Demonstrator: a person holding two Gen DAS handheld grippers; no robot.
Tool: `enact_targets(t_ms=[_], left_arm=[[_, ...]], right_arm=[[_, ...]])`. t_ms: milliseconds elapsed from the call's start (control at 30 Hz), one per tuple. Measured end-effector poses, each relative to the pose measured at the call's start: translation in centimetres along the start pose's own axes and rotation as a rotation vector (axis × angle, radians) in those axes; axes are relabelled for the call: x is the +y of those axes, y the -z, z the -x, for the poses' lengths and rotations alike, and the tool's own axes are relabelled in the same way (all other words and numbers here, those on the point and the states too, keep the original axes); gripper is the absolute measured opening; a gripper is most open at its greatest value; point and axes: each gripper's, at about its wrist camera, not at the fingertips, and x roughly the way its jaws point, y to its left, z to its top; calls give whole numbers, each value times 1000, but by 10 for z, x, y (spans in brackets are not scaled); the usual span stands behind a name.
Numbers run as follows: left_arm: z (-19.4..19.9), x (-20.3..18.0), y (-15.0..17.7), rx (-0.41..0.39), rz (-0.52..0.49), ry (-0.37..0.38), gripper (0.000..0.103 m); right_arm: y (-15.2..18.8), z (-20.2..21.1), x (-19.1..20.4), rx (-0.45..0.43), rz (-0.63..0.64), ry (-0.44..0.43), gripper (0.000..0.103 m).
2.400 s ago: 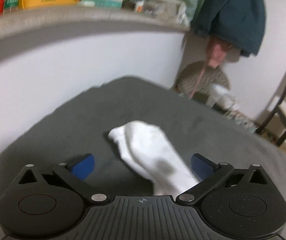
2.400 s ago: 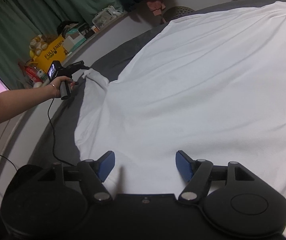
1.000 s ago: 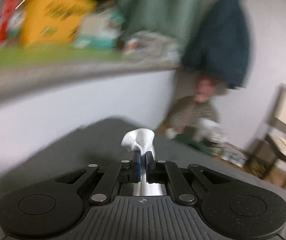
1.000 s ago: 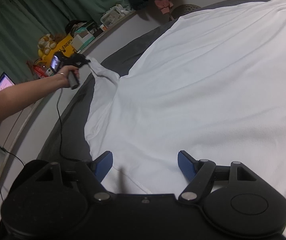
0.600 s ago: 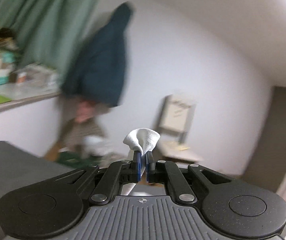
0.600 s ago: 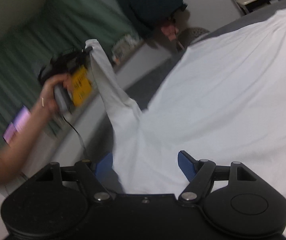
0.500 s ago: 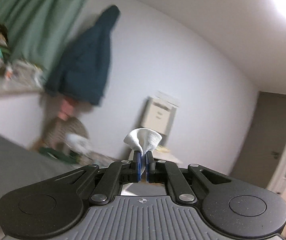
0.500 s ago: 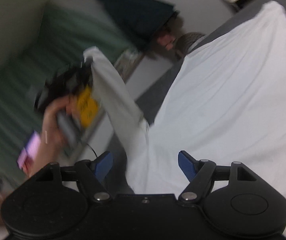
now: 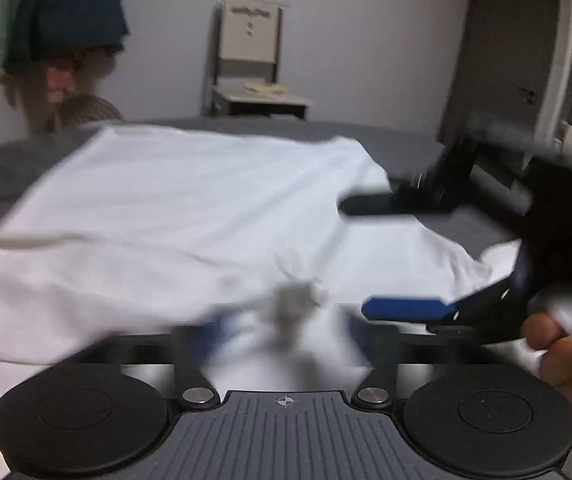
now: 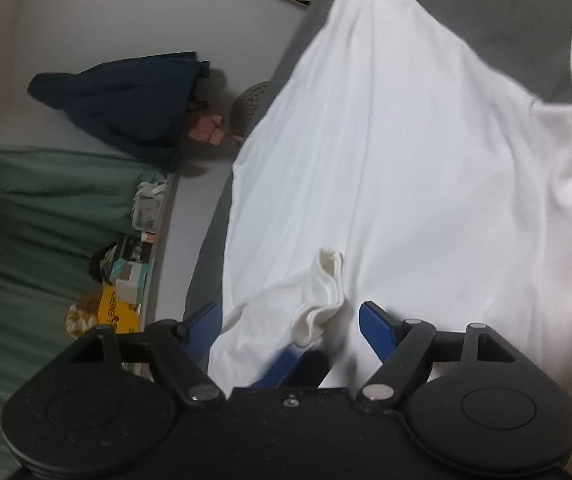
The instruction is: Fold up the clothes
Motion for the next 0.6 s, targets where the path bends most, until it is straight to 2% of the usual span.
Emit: enact_targets(t_ms=[133,267,333,367,400,433,467,533,600], left_arm=[[25,26,-30,-52,-120,-32,103],[44,70,-46,-63,-190,-109,103],[49,94,-53,-61,-195,-155,103],[51,108,-52,-66,-157,-193,103],[53,122,-51,-70,-118,-231,103],[54,135,-50,-72,-79,-267,103],[57,146,-49,-69,-37,-298,103],[60,165,-47,-64,34,-346,103],[60,163,-45,-74,20,-302,103]], right_arm=[[9,-22,6,16,-16,-18,75],[10,-44,9,14,-54,85,72],[9,-57,11,10,-52,143,63],[9,-62,14,1,-32,158,60],[9,-67,17,-6,-11,175,44],[7,-73,19,0,8,208,20],[4,-77,21,16,12,242,11],[-2,-71,29,19,-5,188,8],[-14,-57,54,-9,60,80,7]])
